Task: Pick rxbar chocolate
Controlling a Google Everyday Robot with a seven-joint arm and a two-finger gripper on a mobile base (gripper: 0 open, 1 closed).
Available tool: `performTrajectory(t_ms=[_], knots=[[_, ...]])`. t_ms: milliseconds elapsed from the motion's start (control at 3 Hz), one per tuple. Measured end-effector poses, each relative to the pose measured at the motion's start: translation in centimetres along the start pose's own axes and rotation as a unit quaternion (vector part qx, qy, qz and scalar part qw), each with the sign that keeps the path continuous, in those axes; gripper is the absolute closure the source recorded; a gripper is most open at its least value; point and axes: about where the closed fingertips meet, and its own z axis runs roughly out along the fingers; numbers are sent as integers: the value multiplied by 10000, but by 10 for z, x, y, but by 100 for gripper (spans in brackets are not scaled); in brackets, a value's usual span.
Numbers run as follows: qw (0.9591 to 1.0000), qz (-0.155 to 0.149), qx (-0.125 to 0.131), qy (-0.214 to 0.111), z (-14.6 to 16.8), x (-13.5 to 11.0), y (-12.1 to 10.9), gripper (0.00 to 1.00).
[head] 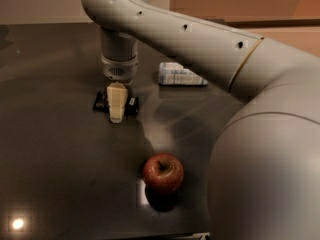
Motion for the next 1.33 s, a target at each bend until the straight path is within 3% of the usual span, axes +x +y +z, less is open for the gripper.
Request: performTrajectory(t_ms=[1000,1333], knots=[[10000,55,-8,40,-7,-1,0,87],[9997,196,71,-90,-17,9,-6,100]])
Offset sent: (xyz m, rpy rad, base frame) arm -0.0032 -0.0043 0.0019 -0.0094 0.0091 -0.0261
